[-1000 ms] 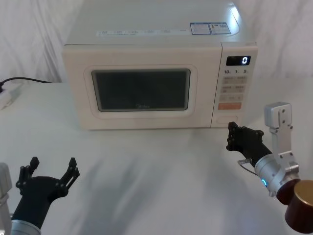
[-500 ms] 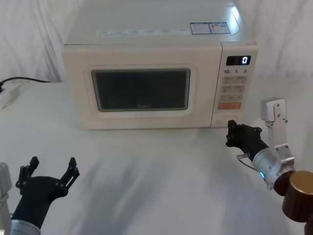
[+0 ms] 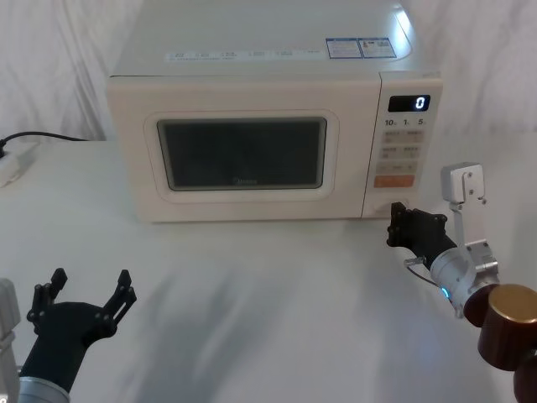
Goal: Press the button to open the microwave door with one hand; close the microwave door with the other hand.
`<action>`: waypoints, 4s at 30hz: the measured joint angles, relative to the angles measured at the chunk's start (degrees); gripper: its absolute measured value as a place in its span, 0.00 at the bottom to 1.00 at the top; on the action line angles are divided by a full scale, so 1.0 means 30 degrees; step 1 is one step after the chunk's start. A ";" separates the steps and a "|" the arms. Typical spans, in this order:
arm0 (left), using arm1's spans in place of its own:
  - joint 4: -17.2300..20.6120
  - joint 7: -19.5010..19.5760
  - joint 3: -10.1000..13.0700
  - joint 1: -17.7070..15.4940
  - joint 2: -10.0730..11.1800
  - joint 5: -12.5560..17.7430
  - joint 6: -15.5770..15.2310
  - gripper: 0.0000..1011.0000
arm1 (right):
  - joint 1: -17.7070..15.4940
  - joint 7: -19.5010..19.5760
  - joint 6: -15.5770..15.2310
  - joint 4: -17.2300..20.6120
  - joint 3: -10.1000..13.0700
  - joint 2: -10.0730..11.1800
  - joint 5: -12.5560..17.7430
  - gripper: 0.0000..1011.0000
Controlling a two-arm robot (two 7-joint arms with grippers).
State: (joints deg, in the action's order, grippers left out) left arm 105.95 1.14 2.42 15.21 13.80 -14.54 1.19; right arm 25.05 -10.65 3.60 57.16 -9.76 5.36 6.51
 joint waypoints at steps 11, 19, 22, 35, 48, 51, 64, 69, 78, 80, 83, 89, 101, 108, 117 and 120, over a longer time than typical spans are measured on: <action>-0.0001 -0.0001 -0.0001 0.0001 0.0001 -0.0001 0.0000 0.99 | 0.0491 0.0156 0.0513 -0.0908 0.0176 -0.0213 -0.0141 0.00; -0.0001 0.0000 -0.0001 0.0001 0.0000 0.0000 0.0000 0.99 | 0.0690 0.0271 0.0646 -0.1246 0.0253 -0.0325 -0.0276 0.00; 0.0000 0.0000 -0.0001 0.0001 -0.0001 -0.0001 0.0000 0.99 | 0.0759 0.0317 0.0684 -0.1383 0.0274 -0.0366 -0.0340 0.00; 0.0000 -0.0001 -0.0001 0.0001 0.0000 0.0000 0.0000 0.99 | 0.1182 0.0559 0.0958 -0.2074 0.0388 -0.0612 -0.0611 0.00; 0.0000 -0.0001 0.0000 0.0000 0.0001 0.0000 0.0000 0.99 | 0.1682 0.0681 0.1256 -0.2872 0.0499 -0.0816 -0.0850 0.00; 0.0000 0.0000 -0.0001 0.0001 0.0000 0.0000 0.0000 0.99 | 0.1758 0.0706 0.1309 -0.3004 0.0514 -0.0858 -0.0891 0.00; 0.0000 -0.0001 -0.0002 0.0001 0.0001 0.0000 0.0000 0.99 | 0.2121 0.0804 0.1601 -0.3654 0.0621 -0.1051 -0.1088 0.00; 0.0000 0.0000 -0.0001 0.0001 0.0000 -0.0001 0.0000 0.99 | 0.2242 0.0884 0.1676 -0.3849 0.0652 -0.1123 -0.1157 0.00; 0.0000 -0.0001 -0.0001 0.0000 0.0000 -0.0001 -0.0001 0.99 | 0.2312 0.0961 0.1760 -0.3999 0.0720 -0.1217 -0.1261 0.00; 0.0000 0.0000 -0.0001 0.0000 0.0000 0.0000 0.0000 0.99 | 0.2244 0.0970 0.1747 -0.3888 0.0746 -0.1219 -0.1265 0.00; -0.0001 -0.0001 -0.0001 0.0001 0.0000 -0.0001 0.0000 0.99 | 0.2050 0.0970 0.1659 -0.3602 0.0791 -0.1209 -0.1264 0.00; 0.0000 -0.0001 0.0000 0.0001 0.0001 0.0000 -0.0001 0.99 | 0.1175 0.0921 0.1210 -0.2211 0.0864 -0.1128 -0.1196 0.00; 0.0000 0.0000 0.0000 0.0001 0.0000 0.0000 -0.0001 0.99 | -0.1260 0.1226 0.0005 0.1815 0.1022 -0.0882 -0.1132 0.00; 0.0000 -0.0001 -0.0001 0.0000 0.0001 -0.0001 -0.0001 0.99 | -0.3060 0.1292 -0.0164 0.4516 0.0979 -0.0680 -0.1148 0.00; 0.0000 -0.0001 -0.0001 0.0001 0.0001 0.0000 0.0000 0.99 | -0.4551 0.1402 0.0593 0.6344 0.0468 -0.0532 -0.1738 0.00; -0.0001 -0.0001 -0.0001 0.0001 0.0000 -0.0001 0.0000 0.99 | -0.4874 0.1418 0.0908 0.6639 0.0357 -0.0521 -0.1871 0.00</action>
State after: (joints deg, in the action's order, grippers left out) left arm 105.95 1.14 2.41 15.21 13.80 -14.54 1.19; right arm 10.43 -6.39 6.33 77.07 -8.69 3.80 0.90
